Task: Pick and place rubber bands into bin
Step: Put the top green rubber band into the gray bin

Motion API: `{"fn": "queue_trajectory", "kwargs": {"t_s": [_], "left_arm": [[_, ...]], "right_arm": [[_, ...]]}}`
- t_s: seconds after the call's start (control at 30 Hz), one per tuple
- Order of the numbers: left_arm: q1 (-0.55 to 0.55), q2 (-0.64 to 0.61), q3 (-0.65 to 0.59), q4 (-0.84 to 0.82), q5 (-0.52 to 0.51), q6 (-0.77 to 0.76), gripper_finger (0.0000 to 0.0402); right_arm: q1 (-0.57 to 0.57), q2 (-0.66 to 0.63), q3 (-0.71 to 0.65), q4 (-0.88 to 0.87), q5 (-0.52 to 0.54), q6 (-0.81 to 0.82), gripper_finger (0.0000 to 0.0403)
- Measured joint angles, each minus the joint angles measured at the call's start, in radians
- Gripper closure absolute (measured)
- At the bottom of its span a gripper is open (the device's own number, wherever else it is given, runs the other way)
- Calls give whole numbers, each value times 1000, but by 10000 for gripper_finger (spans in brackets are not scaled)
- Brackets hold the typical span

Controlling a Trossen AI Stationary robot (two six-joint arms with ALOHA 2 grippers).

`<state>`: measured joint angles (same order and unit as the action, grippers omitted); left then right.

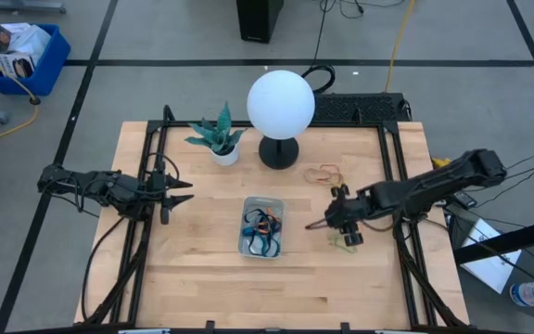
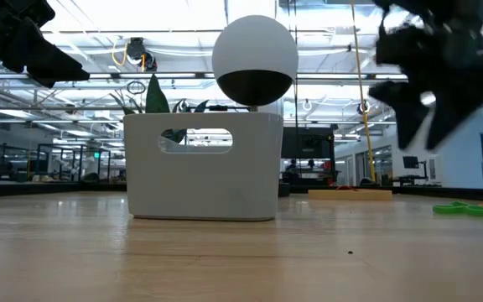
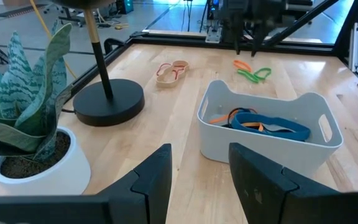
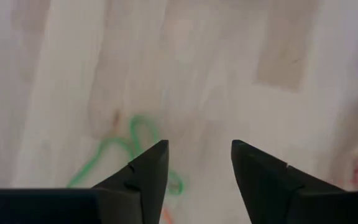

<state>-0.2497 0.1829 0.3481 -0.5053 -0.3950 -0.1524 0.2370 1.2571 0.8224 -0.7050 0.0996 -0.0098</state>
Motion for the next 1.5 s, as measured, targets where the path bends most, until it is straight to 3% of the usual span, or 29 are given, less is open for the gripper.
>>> {"fn": "queue_trajectory", "kwargs": {"t_s": [0.17,0.37,0.87,1.17,1.4,1.5], "left_arm": [[0,0,0,0,0,-5,236],[0,0,0,0,0,-13,236],[0,0,0,0,0,-9,236],[0,0,0,0,0,-7,236],[0,0,0,0,0,-8,236],[0,0,0,0,0,-8,236]], "right_arm": [[43,33,-121,159,0,-7,249],[54,69,-169,300,-34,2,266],[53,207,-169,341,-55,-29,314],[53,210,-171,341,-56,78,397],[53,150,-179,391,-39,181,401],[50,78,-170,440,47,198,401]]}}
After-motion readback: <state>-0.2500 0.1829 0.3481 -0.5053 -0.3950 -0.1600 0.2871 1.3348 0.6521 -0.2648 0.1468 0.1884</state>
